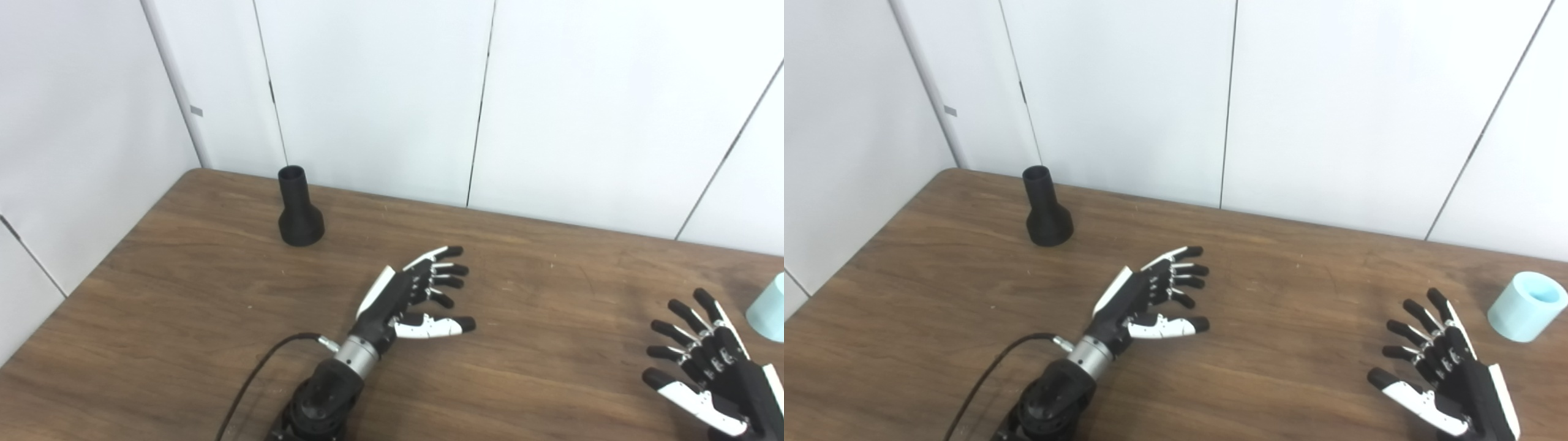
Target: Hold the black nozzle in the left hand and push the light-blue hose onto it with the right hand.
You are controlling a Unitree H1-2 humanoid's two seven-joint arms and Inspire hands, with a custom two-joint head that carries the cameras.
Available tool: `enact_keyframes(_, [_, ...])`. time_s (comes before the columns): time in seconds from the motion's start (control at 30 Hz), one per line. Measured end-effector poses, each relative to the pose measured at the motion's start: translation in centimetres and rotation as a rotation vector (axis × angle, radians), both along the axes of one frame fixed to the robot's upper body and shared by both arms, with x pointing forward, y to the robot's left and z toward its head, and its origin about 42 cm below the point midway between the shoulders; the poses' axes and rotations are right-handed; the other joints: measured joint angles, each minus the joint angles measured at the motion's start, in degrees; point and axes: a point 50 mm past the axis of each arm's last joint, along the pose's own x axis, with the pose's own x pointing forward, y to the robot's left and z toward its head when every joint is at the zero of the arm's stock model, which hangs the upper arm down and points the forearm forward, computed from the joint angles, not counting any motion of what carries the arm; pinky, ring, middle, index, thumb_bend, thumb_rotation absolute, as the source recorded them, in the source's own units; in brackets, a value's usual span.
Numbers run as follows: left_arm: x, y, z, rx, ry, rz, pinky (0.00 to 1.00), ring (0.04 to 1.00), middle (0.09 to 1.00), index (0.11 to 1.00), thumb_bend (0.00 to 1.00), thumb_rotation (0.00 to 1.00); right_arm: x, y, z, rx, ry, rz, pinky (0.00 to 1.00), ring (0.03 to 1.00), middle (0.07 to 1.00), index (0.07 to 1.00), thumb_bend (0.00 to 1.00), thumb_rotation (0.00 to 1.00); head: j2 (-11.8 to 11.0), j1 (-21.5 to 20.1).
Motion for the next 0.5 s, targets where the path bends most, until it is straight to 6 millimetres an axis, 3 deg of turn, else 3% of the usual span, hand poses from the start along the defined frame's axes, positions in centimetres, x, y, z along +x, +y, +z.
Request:
enact_keyframes(0.2, [1.6,4.0,5.3,0.141,-0.145,0.061,0.54,0.627,0.654,0.708,0.62,0.06,0.1,-0.1,-0.2,-0.001,0.004,-0.004,0.64,0.78,0.878,0.953,0.69,0.18,-0.2,0.4])
enact_keyframes(0.27, [1.9,5.1,7.2,0.191,-0.19,0.078,0.62,0.65,0.676,0.712,0.63,0.06,0.2,-0.1,-0.2,-0.001,0.004,-0.004,0.64,0.778,0.876,0.951,0.69,0.18,-0.4,0.4])
enact_keyframes(0.5, [2.2,8.0,10.4,0.333,-0.235,0.161,0.68,0.732,0.737,0.737,0.66,0.11,0.3,-0.4,-0.1,-0.008,-0.009,-0.007,0.65,0.774,0.874,0.948,0.7,0.19,-0.5,0.4])
